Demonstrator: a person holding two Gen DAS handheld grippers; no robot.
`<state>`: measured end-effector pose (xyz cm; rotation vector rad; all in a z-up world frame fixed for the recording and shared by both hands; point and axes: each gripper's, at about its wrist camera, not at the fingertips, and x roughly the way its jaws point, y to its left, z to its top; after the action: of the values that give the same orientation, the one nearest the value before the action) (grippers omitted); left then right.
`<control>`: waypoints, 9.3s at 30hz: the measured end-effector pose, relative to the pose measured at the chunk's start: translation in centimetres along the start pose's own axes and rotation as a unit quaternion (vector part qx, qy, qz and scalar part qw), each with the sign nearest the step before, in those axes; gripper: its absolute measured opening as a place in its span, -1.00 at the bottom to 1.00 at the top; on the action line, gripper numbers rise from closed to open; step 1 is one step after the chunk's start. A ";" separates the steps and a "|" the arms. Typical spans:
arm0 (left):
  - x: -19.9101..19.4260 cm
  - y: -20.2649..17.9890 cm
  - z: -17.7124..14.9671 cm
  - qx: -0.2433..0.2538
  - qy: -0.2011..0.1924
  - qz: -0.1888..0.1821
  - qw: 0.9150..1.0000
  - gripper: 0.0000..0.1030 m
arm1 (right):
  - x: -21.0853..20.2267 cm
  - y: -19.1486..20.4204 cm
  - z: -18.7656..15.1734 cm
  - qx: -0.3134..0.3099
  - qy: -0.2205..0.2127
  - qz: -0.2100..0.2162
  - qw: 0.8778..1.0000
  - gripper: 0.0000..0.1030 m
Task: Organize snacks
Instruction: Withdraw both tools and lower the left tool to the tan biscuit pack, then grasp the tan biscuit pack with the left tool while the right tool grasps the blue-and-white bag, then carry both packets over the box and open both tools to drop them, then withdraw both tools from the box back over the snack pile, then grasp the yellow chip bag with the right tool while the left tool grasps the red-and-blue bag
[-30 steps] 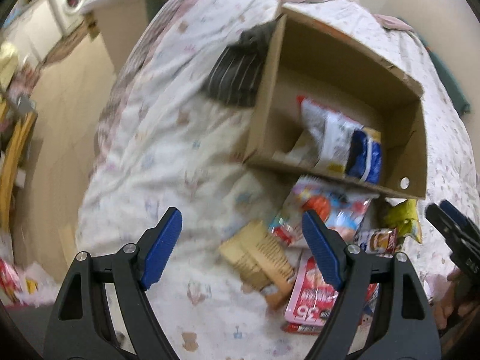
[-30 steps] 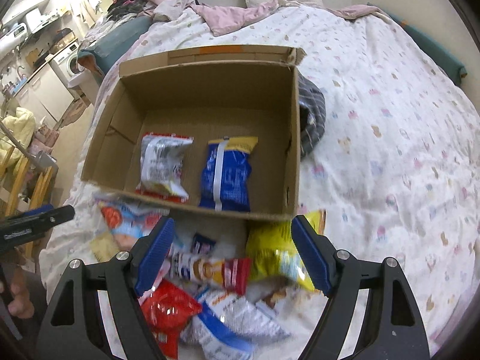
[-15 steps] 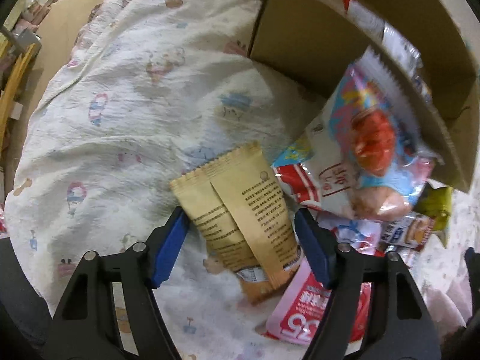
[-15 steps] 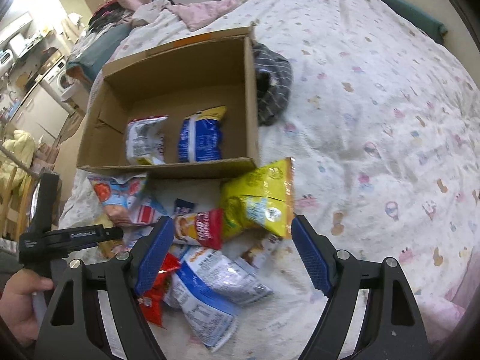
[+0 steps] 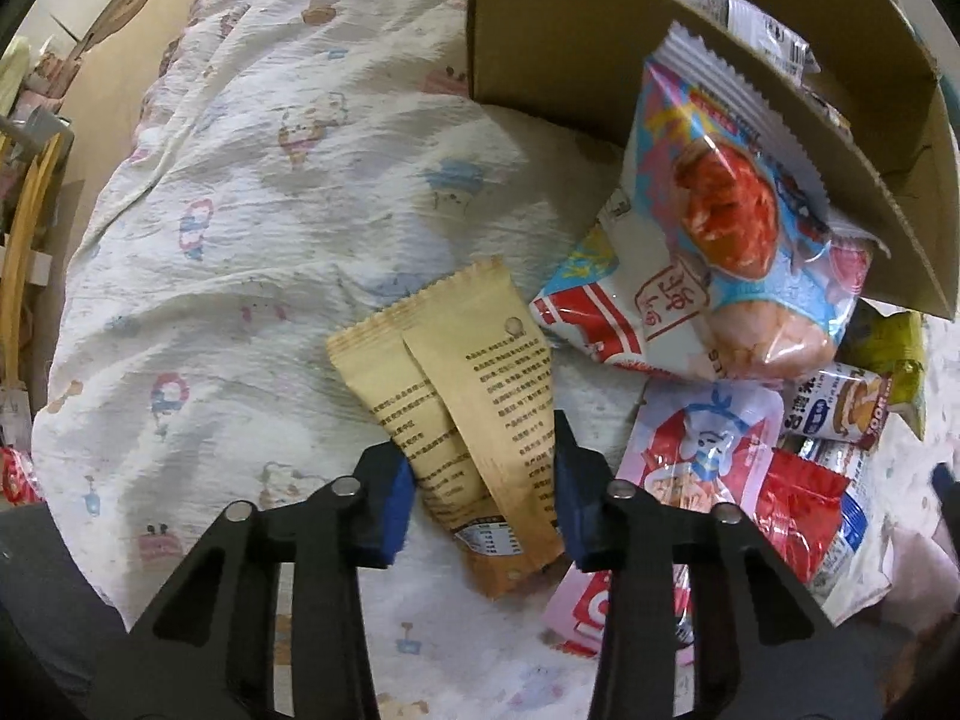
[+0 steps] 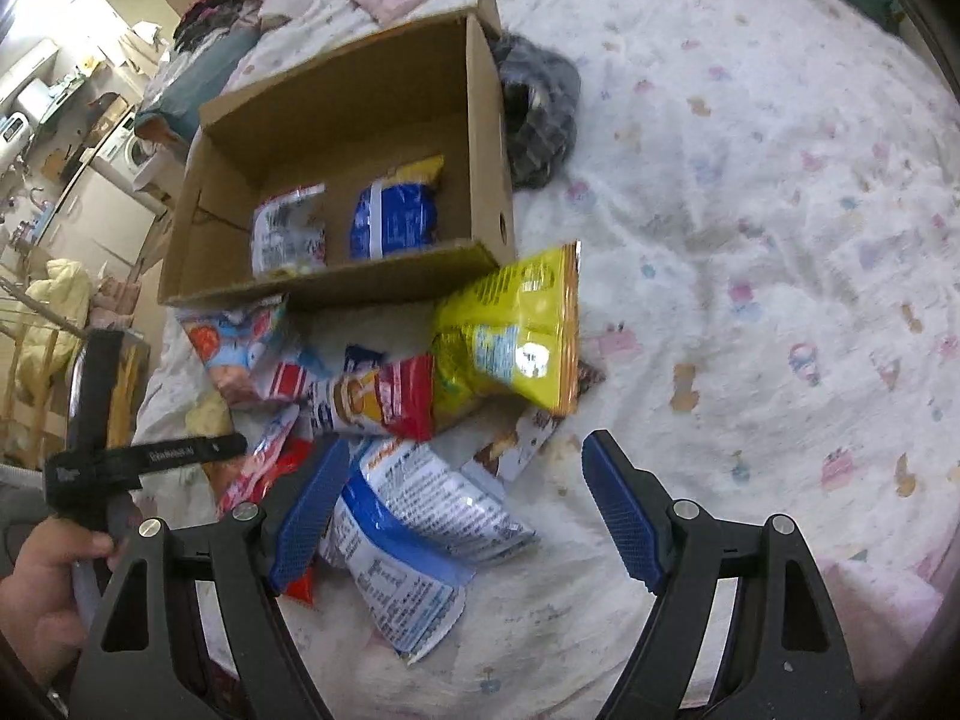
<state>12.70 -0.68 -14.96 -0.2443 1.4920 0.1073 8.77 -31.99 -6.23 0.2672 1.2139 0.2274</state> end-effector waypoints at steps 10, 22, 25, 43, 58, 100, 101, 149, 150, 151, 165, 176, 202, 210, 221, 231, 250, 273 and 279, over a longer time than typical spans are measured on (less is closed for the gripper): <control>-7.0 1.2 -1.3 0.058 -0.045 -0.012 0.997 -0.36 | 4.0 -2.4 -2.3 0.121 0.119 0.119 0.978 0.62; -9.6 1.8 -1.8 0.094 -0.083 -0.046 0.991 -0.36 | 7.6 -1.5 -3.2 0.159 0.155 0.086 0.971 0.86; -9.5 2.1 -1.9 0.091 -0.082 -0.055 0.991 -0.36 | 8.7 -1.0 -3.0 0.149 0.153 0.073 0.974 0.89; -10.5 2.1 -2.4 0.087 -0.098 -0.068 0.989 -0.35 | 3.8 1.6 -4.6 0.094 0.111 0.059 0.988 0.18; -10.1 3.3 -1.8 0.065 -0.109 -0.035 0.991 -0.35 | -6.9 1.2 -2.6 0.044 -0.012 0.076 0.996 0.18; -13.5 -5.4 9.8 0.164 -0.206 -0.020 0.965 -0.35 | 1.2 3.4 12.4 0.037 -0.091 0.153 0.983 0.18; -13.2 -5.5 9.9 0.163 -0.202 -0.026 0.965 -0.35 | 1.7 3.2 12.3 0.038 -0.087 0.163 0.982 0.18; -12.6 -6.6 10.1 0.206 -0.226 -0.038 0.951 0.04 | 5.0 4.1 13.6 0.011 -0.064 0.112 0.992 0.76; -12.7 -6.6 10.1 0.204 -0.229 -0.038 0.951 0.35 | 4.8 3.9 13.6 0.016 -0.069 0.112 0.991 0.76; -12.8 -6.6 10.0 0.202 -0.235 -0.037 0.950 0.44 | 4.7 3.8 13.7 0.020 -0.070 0.113 0.991 0.77; -13.9 -6.2 9.8 0.193 -0.268 -0.044 0.943 0.51 | 3.5 2.7 14.0 0.044 -0.096 0.106 0.989 0.77; -15.5 -4.2 8.6 0.164 -0.288 -0.063 0.941 0.51 | 1.6 2.0 13.3 0.059 -0.111 0.102 0.987 0.77; -17.0 1.9 1.4 0.075 -0.303 -0.060 0.948 0.95 | -3.6 0.8 4.4 0.051 -0.122 0.068 0.989 0.77; -14.6 1.3 0.6 0.084 -0.265 -0.033 0.960 0.95 | -3.1 -1.6 2.3 0.053 -0.094 0.037 0.994 0.77; -13.2 0.8 1.3 0.074 -0.228 -0.035 0.970 0.95 | 2.3 -4.6 2.0 0.141 0.018 0.010 0.990 0.77; -12.8 2.4 1.5 0.068 -0.215 -0.045 0.973 0.95 | 6.6 -1.8 4.8 0.107 0.055 -0.037 0.992 0.77; -12.3 3.5 1.1 0.059 -0.200 -0.048 0.977 0.95 | 4.4 -1.2 4.0 0.086 0.047 -0.002 0.995 -0.18; -3.2 -8.3 1.2 0.157 -0.092 -0.001 0.983 0.90 | 0.5 -2.7 1.4 0.082 0.024 0.088 0.992 -0.18; -2.7 -8.4 1.6 0.152 -0.074 -0.016 0.986 0.07 | 0.4 -2.9 1.2 0.080 0.020 0.078 0.994 -0.18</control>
<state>15.93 -8.29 -11.36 -0.0132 1.3357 -0.1247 10.15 -34.72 -7.07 0.5002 1.2537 0.2712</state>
